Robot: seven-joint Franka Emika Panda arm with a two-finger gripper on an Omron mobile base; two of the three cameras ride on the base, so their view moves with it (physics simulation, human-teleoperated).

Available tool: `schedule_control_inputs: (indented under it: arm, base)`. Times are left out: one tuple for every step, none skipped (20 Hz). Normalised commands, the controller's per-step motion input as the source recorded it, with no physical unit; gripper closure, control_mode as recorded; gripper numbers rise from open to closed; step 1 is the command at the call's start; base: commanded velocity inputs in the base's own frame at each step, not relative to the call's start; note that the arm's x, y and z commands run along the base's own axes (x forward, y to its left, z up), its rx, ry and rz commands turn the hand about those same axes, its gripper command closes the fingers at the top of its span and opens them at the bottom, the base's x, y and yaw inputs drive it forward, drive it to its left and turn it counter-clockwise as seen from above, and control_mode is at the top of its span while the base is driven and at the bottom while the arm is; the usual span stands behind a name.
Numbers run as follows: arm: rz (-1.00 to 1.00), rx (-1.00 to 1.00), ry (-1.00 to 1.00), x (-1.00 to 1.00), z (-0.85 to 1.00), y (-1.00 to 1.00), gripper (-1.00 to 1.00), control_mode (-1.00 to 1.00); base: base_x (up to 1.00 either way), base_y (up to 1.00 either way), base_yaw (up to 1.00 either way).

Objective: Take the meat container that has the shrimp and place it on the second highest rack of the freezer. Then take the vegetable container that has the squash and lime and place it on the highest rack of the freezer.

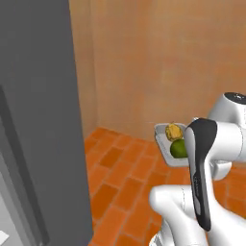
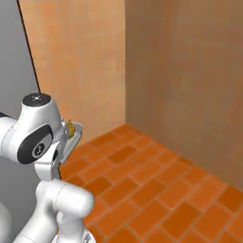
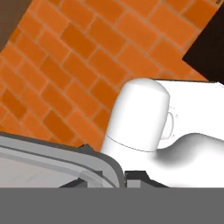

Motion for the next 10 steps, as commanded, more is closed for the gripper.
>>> schedule_control_inputs:
  arm:
    - [0.0, 0.0, 0.0, 0.0, 0.0, 0.0, 1.0, 1.0]
    - [0.0, 0.0, 0.0, 0.0, 0.0, 0.0, 1.0, 1.0]
    - [0.0, 0.0, 0.0, 0.0, 0.0, 0.0, 1.0, 1.0]
    - [0.0, 0.0, 0.0, 0.0, 0.0, 0.0, 1.0, 1.0]
    - [0.0, 0.0, 0.0, 0.0, 0.0, 0.0, 1.0, 1.0]
    - [0.0, 0.0, 0.0, 0.0, 0.0, 0.0, 1.0, 1.0]
    - [0.0, 0.0, 0.0, 0.0, 0.0, 0.0, 1.0, 1.0]
    - [0.0, 0.0, 0.0, 0.0, 0.0, 0.0, 1.0, 1.0]
    - [0.0, 0.0, 0.0, 0.0, 0.0, 0.0, 1.0, 1.0]
    - [0.0, 0.0, 0.0, 0.0, 0.0, 0.0, 1.0, 1.0]
  base:
    - [0.31, -0.2, 0.87]
    - [0.31, -0.2, 0.87]
    - [0.31, -0.21, 0.87]
    - [0.29, -0.26, 0.85]
    - [0.29, -0.28, 0.84]
    - [0.29, -0.29, 0.84]
    - [0.29, -0.29, 0.84]
    - [0.29, -0.28, 0.84]
    - [0.29, -0.28, 0.84]
    - [0.36, -0.26, 0.83]
